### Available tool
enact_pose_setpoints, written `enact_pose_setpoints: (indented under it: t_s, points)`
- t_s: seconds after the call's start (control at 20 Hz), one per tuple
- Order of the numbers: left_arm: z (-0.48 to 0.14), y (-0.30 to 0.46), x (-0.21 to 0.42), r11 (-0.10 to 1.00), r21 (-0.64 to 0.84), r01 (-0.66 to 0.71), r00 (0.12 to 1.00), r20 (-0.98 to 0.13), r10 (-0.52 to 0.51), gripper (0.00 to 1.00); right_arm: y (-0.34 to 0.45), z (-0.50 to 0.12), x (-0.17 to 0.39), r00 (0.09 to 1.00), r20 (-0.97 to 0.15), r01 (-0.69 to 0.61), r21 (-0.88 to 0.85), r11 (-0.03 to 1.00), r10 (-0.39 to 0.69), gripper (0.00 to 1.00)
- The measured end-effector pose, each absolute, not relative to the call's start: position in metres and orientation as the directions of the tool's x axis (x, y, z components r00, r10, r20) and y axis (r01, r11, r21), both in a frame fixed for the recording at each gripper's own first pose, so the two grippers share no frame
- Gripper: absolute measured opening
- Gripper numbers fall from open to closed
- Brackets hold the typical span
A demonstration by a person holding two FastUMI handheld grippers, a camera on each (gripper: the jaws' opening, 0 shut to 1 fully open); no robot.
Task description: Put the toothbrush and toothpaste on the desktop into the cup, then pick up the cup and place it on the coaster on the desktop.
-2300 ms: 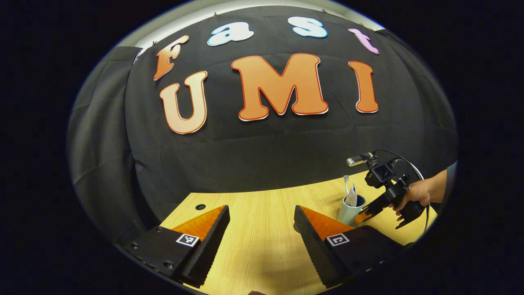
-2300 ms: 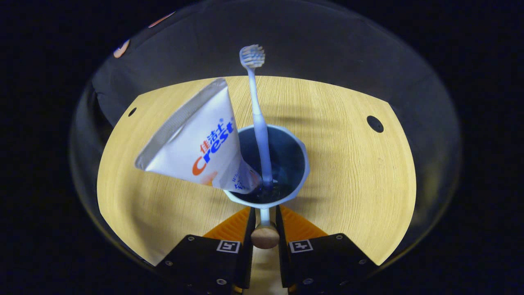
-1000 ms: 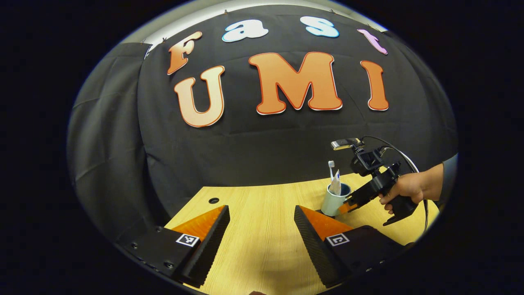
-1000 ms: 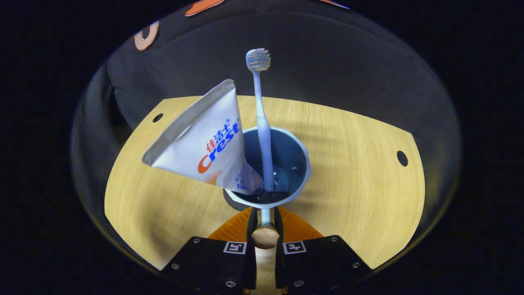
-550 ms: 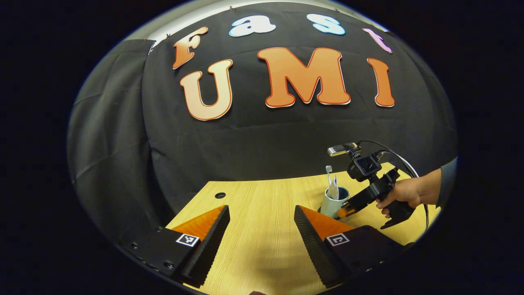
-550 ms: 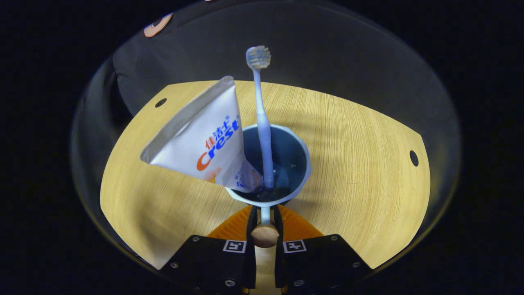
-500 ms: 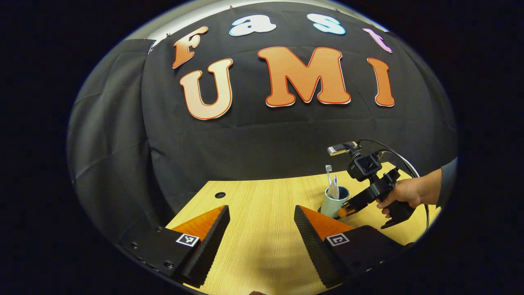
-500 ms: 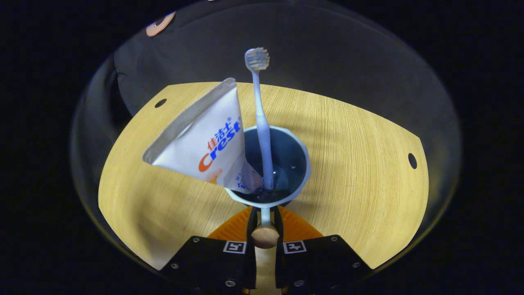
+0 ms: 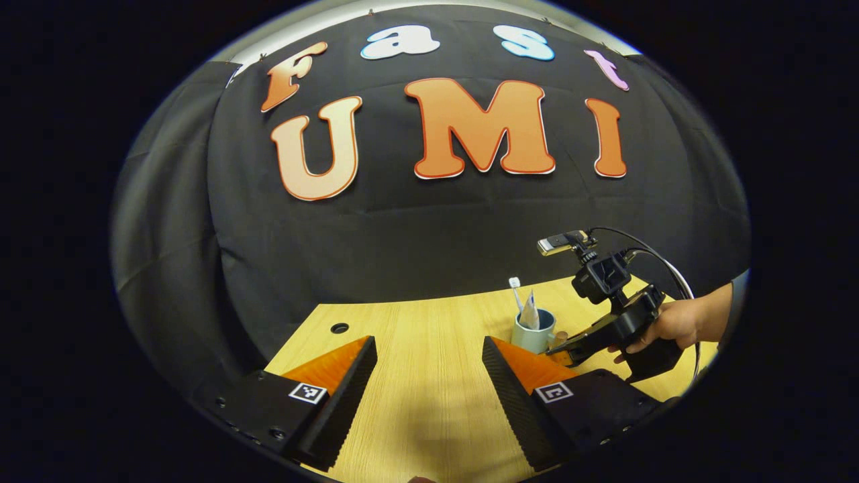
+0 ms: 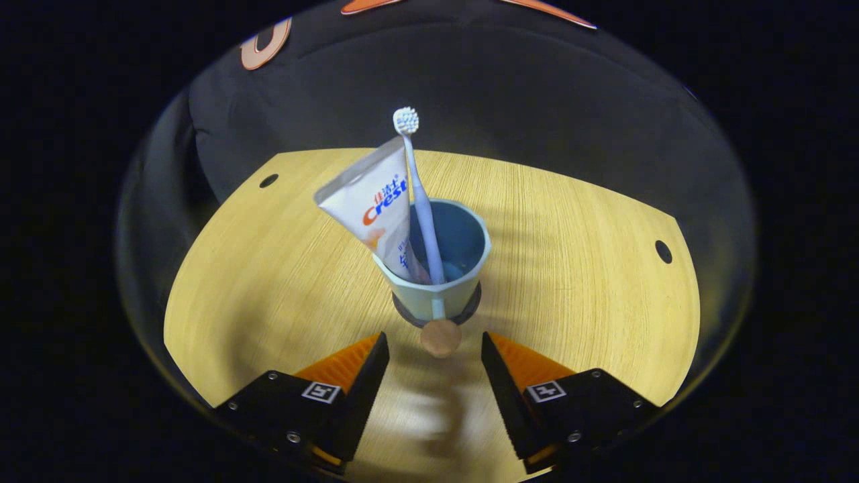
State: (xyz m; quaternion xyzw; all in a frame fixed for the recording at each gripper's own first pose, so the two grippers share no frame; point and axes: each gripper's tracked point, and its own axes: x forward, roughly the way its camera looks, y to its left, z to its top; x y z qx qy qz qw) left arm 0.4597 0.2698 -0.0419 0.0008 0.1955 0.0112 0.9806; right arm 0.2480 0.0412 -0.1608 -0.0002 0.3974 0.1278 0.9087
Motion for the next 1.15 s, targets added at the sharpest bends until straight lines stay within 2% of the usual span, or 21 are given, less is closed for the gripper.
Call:
enact_pose_setpoints:
  t_s: [0.1, 0.2, 0.35, 0.55, 0.6, 0.65, 0.95, 1.15]
  points:
    - [-0.04, 0.267, 0.463, 1.0, -0.002, 0.002, 0.927, -0.376, -0.002, 0.96, 0.035, -0.147, 0.241, 0.69, -0.687, -0.211, 0.109, 0.971, 0.227, 0.93]
    - [-0.037, 0.263, 0.467, 1.0, -0.016, 0.023, 0.93, -0.367, -0.027, 0.96, 0.027, -0.129, 0.233, 0.734, -0.642, -0.184, 0.123, 0.975, 0.219, 0.96]
    - [-0.027, 0.254, 0.472, 0.999, -0.021, 0.041, 0.937, -0.346, -0.046, 0.96, 0.007, -0.089, 0.221, 0.813, -0.543, -0.163, 0.137, 0.977, 0.211, 0.98]
    - [-0.002, 0.235, 0.472, 0.999, -0.018, 0.043, 0.956, -0.29, -0.047, 0.96, -0.027, -0.027, 0.197, 0.922, -0.344, -0.153, 0.108, 0.982, 0.181, 0.98]
    - [0.005, 0.227, 0.47, 0.999, -0.016, 0.038, 0.961, -0.274, -0.041, 0.96, -0.036, -0.01, 0.19, 0.942, -0.289, -0.148, 0.094, 0.985, 0.169, 0.93]
    - [0.011, 0.22, 0.468, 0.999, -0.015, 0.032, 0.965, -0.262, -0.035, 0.96, -0.047, 0.009, 0.177, 0.959, -0.232, -0.146, 0.084, 0.986, 0.162, 0.98]
    - [0.06, 0.174, 0.439, 0.999, -0.048, -0.006, 0.988, -0.155, -0.002, 0.97, -0.1, 0.081, 0.103, 0.993, -0.019, -0.113, 0.033, 0.993, 0.114, 0.97]
    - [0.082, 0.142, 0.423, 1.0, -0.026, 0.003, 0.994, -0.111, -0.006, 0.96, -0.123, 0.092, 0.062, 0.995, 0.026, -0.097, 0.015, 0.995, 0.096, 0.97]
